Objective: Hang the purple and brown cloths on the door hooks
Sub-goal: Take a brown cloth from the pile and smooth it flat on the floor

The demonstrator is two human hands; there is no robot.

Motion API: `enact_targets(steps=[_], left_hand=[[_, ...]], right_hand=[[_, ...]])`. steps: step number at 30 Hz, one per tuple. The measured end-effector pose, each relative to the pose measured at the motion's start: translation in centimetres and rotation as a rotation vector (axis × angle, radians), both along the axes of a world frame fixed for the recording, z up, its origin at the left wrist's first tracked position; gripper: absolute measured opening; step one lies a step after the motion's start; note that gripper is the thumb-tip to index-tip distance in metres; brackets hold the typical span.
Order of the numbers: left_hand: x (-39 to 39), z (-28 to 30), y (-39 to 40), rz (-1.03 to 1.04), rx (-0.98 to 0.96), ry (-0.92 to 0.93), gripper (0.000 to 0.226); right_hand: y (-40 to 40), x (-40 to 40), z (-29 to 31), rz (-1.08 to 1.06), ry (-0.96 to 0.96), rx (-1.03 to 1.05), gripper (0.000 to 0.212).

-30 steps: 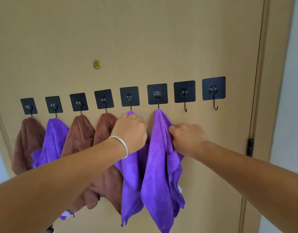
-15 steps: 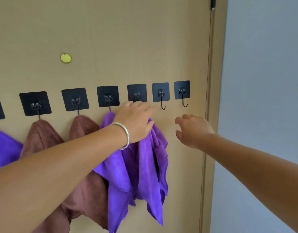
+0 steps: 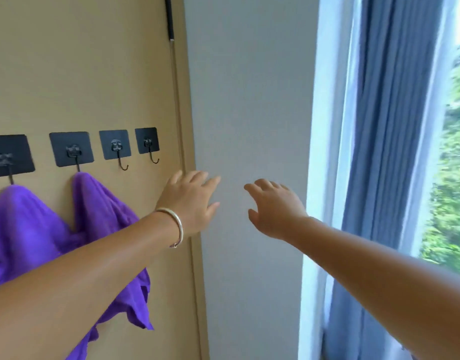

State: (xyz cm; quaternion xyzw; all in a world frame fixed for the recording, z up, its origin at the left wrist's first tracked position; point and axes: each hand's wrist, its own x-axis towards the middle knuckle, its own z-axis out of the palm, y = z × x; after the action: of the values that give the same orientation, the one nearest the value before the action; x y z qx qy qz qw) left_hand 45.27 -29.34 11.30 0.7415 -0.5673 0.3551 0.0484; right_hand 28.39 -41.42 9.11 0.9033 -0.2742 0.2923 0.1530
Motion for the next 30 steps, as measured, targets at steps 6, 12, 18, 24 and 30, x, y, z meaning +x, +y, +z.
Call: enact_targets(steps=[6, 12, 18, 24, 30], left_hand=[[-12.3, 0.0, -6.1, -0.302, 0.009, -0.039, 0.060], [-28.8, 0.8, -11.9, -0.559, 0.014, -0.015, 0.061], [-47.3, 0.4, -14.6, -0.780, 0.101, 0.010, 0.063], [-64.2, -1.0, -14.0, -1.009, 0.138, 0.018, 0.066], [-79.6, -2.5, -10.3, -1.262, 0.133, 0.002, 0.066]], right_hand=[[-1.1, -15.6, 0.0, -0.275, 0.011, -0.003, 0.051], [-0.6, -34.0, 0.8, -0.556, -0.016, 0.011, 0.053], [2.7, -51.9, 0.7, -0.842, -0.039, 0.061, 0.058], [8.6, -66.8, -0.4, -1.081, -0.062, 0.086, 0.061], [16.5, -79.3, -1.8, -1.332, -0.091, 0.109, 0.062]])
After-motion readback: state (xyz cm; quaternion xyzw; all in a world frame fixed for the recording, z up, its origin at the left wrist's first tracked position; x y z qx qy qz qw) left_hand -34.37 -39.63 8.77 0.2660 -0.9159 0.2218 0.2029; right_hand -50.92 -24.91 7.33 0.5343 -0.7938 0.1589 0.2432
